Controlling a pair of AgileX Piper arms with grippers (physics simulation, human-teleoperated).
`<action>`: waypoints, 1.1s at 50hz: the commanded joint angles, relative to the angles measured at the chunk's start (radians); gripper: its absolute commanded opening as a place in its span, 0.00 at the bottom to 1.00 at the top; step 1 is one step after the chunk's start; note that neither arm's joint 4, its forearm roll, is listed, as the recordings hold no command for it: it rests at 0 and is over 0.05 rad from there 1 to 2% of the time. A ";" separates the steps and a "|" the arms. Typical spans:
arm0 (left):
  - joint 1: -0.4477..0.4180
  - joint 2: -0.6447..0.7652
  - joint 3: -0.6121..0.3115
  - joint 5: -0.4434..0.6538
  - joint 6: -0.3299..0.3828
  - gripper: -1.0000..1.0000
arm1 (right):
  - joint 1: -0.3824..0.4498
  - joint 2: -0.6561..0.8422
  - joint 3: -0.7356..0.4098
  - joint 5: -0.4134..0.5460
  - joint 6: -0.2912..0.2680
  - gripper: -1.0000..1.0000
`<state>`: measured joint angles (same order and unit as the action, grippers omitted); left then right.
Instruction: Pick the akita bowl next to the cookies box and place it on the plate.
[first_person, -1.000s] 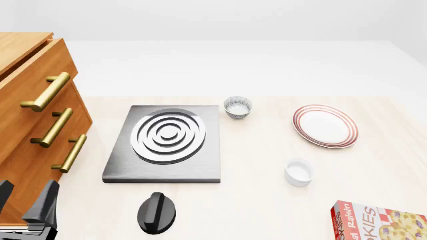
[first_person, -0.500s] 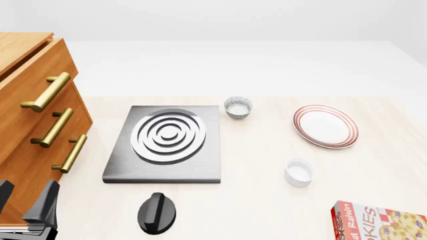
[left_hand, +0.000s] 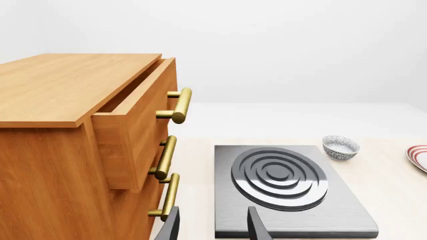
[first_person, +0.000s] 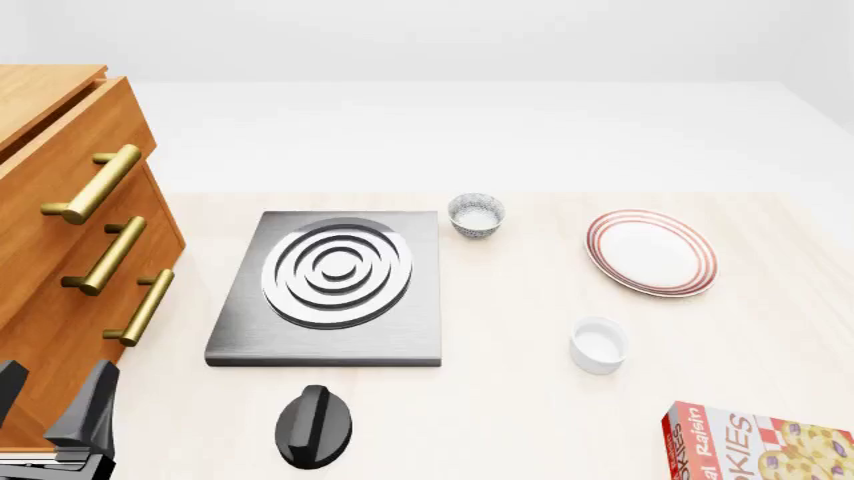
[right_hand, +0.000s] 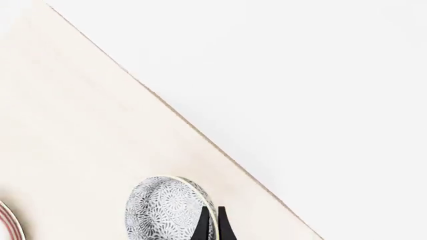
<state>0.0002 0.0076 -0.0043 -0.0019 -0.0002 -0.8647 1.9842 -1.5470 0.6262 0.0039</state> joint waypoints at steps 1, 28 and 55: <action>0.000 0.000 0.000 0.000 0.000 1.00 | 0.028 -0.096 -0.045 0.075 0.037 0.00; 0.000 0.000 0.000 0.000 0.000 1.00 | 0.157 -0.128 -0.242 0.245 0.071 0.00; 0.000 0.000 0.000 0.000 0.000 1.00 | 0.298 -0.030 -0.452 0.350 0.099 0.00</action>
<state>0.0002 0.0076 -0.0043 -0.0019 -0.0001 -0.6153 1.9259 -1.9125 0.9315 0.0894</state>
